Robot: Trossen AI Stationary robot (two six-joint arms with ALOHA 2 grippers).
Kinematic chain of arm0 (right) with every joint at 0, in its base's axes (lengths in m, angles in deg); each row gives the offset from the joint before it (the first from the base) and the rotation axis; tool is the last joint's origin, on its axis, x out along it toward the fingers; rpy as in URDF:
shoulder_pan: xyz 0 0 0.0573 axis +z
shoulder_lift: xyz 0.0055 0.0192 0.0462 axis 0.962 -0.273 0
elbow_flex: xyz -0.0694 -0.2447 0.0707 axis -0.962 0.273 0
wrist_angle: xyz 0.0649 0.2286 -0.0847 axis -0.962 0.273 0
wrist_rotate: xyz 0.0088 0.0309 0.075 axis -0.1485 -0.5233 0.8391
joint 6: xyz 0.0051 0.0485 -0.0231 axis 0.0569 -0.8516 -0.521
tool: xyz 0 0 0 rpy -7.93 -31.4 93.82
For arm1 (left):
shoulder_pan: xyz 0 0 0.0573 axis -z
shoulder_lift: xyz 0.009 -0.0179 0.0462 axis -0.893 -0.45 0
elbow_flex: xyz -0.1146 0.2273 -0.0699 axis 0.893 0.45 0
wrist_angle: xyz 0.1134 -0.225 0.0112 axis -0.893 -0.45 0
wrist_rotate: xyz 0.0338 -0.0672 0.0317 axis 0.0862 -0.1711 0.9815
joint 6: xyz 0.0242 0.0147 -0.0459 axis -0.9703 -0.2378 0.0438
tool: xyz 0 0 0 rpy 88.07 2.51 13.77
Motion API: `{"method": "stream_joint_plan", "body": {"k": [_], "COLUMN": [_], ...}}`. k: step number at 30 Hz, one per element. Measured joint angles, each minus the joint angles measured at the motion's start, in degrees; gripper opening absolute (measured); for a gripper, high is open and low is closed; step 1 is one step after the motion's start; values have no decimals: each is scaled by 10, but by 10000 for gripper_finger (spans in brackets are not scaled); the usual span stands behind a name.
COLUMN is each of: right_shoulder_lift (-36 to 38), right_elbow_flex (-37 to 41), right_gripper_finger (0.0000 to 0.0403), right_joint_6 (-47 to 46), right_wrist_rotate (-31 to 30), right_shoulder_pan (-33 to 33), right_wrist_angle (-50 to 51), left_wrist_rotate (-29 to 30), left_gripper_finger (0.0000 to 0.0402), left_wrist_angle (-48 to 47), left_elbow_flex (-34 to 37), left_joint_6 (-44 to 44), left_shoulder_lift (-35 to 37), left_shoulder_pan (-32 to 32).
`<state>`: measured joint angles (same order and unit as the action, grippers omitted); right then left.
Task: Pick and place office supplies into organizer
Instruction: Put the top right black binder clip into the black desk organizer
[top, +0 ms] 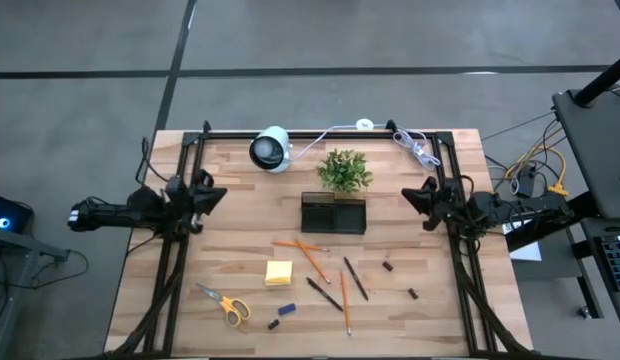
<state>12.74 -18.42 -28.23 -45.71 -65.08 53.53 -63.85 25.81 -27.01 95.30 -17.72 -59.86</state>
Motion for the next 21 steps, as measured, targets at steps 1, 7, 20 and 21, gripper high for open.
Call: {"method": "stream_joint_plan", "body": {"k": [1,7,20,21], "right_shoulder_lift": [0,0,-1,-1], "right_elbow_flex": [0,0,0,0], "right_gripper_finger": [9,9,75,84], "right_joint_6": [-7,-12,-28,-27], "right_wrist_rotate": [-7,-12,-11,-11], "right_shoulder_pan": [0,0,0,0], "right_wrist_angle": [0,0,-16,-24], "left_wrist_rotate": [2,7,11,13], "left_gripper_finger": [0,0,30,43], "left_wrist_angle": [5,8,104,114], "left_elbow_flex": [0,0,0,0], "left_joint_6": [15,27,53,57], "left_shoulder_lift": [0,-11,-83,-92], "left_shoulder_pan": [0,0,0,0]}}
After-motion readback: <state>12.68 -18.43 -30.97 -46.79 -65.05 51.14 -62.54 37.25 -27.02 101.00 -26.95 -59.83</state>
